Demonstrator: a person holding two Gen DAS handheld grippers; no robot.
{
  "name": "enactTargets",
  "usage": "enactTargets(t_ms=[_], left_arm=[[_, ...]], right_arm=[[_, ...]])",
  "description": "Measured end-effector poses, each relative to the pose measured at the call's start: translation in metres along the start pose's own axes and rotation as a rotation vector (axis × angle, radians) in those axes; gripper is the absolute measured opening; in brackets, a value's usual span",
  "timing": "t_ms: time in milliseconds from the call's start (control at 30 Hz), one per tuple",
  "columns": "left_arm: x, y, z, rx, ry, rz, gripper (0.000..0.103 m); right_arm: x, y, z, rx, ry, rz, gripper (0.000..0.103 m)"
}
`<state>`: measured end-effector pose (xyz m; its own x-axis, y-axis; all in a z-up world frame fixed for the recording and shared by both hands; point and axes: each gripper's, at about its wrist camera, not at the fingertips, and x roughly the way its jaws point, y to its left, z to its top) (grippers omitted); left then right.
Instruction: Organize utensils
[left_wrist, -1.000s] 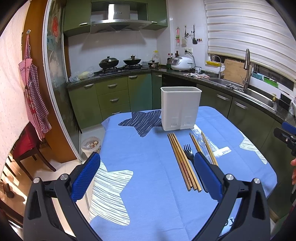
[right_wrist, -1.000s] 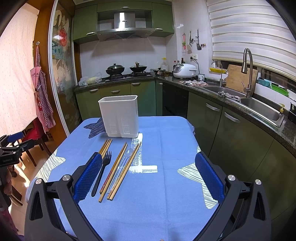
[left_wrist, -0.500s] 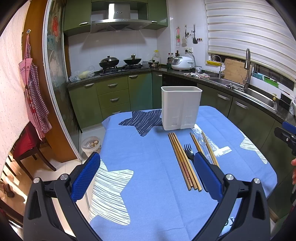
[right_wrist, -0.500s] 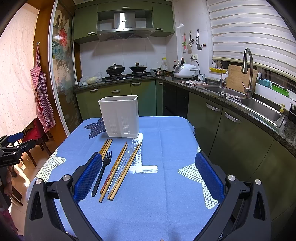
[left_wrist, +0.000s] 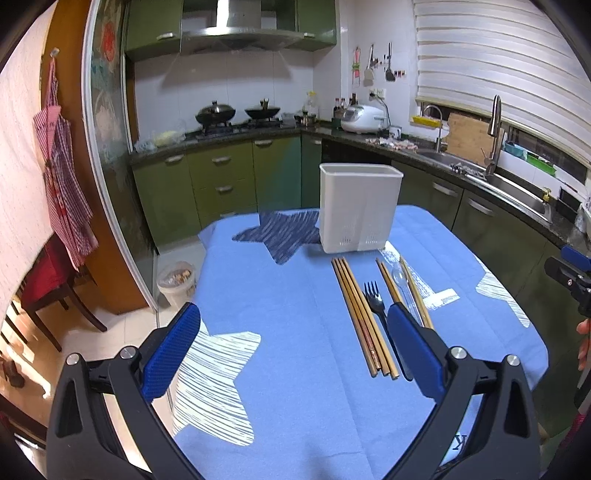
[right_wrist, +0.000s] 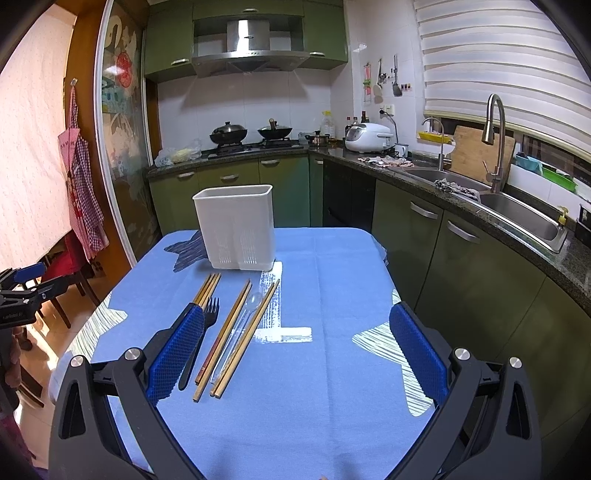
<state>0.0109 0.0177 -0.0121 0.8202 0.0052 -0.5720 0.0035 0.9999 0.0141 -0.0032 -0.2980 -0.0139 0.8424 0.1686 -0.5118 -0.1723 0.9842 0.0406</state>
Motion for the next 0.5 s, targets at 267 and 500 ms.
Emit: enactTargets(t_ms=[267, 500], left_arm=[[0.061, -0.005, 0.020, -0.046, 0.239, -0.079, 0.096], [0.123, -0.040, 0.027, -0.059, 0.457, -0.169, 0.096]], right_arm=[[0.065, -0.011, 0.028, -0.001, 0.238, 0.079, 0.099], [0.139, -0.016, 0.045, 0.026, 0.509, 0.133, 0.099]])
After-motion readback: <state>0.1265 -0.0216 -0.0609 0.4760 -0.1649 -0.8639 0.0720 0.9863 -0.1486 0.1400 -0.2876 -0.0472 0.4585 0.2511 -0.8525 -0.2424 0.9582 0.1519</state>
